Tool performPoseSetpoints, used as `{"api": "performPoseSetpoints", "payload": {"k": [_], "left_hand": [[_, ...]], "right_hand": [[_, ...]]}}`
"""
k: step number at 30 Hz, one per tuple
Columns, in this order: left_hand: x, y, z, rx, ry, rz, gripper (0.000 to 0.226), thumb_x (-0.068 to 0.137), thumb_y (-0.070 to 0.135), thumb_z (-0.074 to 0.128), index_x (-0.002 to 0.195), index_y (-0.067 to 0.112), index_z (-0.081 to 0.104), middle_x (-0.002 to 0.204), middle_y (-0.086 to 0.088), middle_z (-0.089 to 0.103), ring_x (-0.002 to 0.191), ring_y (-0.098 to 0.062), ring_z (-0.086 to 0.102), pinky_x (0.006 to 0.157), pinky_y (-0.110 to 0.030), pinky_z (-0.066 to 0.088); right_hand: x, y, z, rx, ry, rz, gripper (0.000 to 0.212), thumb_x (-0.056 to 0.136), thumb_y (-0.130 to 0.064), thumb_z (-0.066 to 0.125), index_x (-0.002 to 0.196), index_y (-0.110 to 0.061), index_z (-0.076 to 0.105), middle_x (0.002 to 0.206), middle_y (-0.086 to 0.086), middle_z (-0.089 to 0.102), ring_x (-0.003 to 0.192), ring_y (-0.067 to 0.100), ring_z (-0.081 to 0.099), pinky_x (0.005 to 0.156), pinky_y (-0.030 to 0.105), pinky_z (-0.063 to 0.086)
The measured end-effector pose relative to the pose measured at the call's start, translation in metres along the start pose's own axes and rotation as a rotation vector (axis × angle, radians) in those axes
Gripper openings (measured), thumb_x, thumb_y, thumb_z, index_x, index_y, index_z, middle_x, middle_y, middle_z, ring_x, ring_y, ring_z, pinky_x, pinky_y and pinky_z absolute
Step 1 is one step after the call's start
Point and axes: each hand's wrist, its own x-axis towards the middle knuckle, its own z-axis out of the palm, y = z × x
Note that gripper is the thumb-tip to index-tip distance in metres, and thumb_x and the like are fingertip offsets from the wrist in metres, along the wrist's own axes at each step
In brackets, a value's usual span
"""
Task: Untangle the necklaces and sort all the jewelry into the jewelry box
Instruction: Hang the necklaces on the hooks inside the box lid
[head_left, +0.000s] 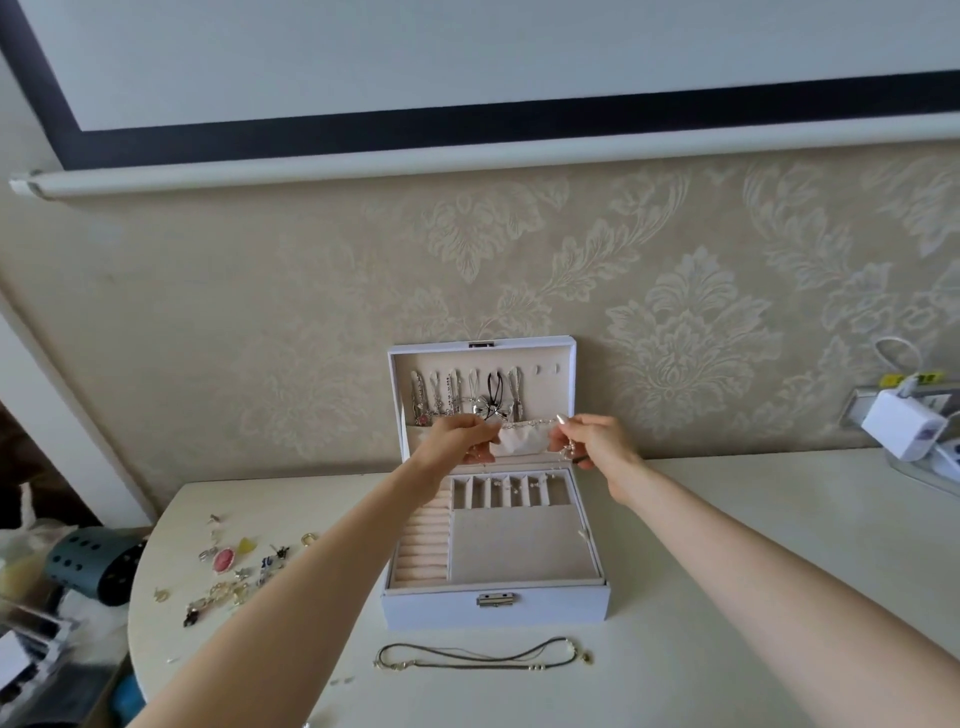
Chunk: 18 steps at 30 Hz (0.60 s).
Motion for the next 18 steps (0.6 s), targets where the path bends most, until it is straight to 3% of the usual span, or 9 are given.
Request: {"api": "performPoseSetpoints", "payload": {"k": [3,6,9,12,16,18], "left_hand": [[0.006,0.001,0.002,-0.126,-0.031,0.022,0.015,0.094,0.012,0.053,0.090,0.002,0.064,0.061,0.002,0.053,0.060,-0.011,0.054,0.075,-0.031,0.051],[0.011,0.004,0.008,-0.034,-0.047,0.049,0.014,0.094,0.012,0.053,0.087,0.005,0.063,0.064,0.000,0.052,0.057,-0.010,0.051,0.062,-0.023,0.046],[0.016,0.006,0.013,0.040,-0.040,0.075,0.012,0.094,0.010,0.054,0.085,0.006,0.062,0.068,-0.002,0.052,0.057,-0.009,0.049,0.056,-0.017,0.045],[0.023,0.008,0.017,0.060,-0.006,0.103,0.010,0.092,0.011,0.057,0.085,0.006,0.062,0.067,-0.002,0.052,0.058,-0.009,0.047,0.056,-0.017,0.043],[0.035,0.009,0.024,0.148,0.177,0.173,0.009,0.090,0.014,0.061,0.086,0.006,0.064,0.064,0.002,0.053,0.058,-0.009,0.047,0.052,-0.016,0.045],[0.043,0.009,0.030,0.223,0.331,0.208,0.009,0.088,0.018,0.064,0.085,0.010,0.065,0.065,0.003,0.057,0.059,-0.011,0.051,0.055,-0.025,0.051]], "right_hand": [[0.002,0.003,0.001,-0.119,-0.073,-0.005,0.014,0.089,-0.009,0.059,0.100,-0.012,0.069,0.087,0.004,0.069,0.068,0.007,0.053,0.050,0.014,0.038],[0.003,0.000,0.006,-0.144,-0.112,-0.113,0.044,0.082,0.007,0.054,0.115,-0.021,0.063,0.104,-0.001,0.067,0.076,0.006,0.056,0.050,0.011,0.040],[0.007,-0.007,0.012,-0.044,-0.241,-0.115,0.051,0.081,0.008,0.052,0.119,-0.026,0.059,0.105,0.001,0.067,0.068,0.012,0.059,0.055,0.018,0.045],[0.013,-0.011,0.017,-0.027,-0.284,-0.073,0.029,0.088,0.002,0.055,0.111,-0.013,0.064,0.085,0.008,0.068,0.067,0.015,0.060,0.062,0.022,0.051],[0.025,-0.012,0.017,-0.088,-0.054,-0.126,0.009,0.087,-0.011,0.064,0.090,-0.004,0.069,0.065,0.003,0.062,0.047,0.004,0.050,0.047,0.015,0.040],[0.036,-0.013,0.019,-0.161,0.031,-0.169,0.012,0.085,-0.016,0.067,0.075,-0.011,0.068,0.058,0.001,0.061,0.051,0.008,0.051,0.056,0.023,0.044]]}}
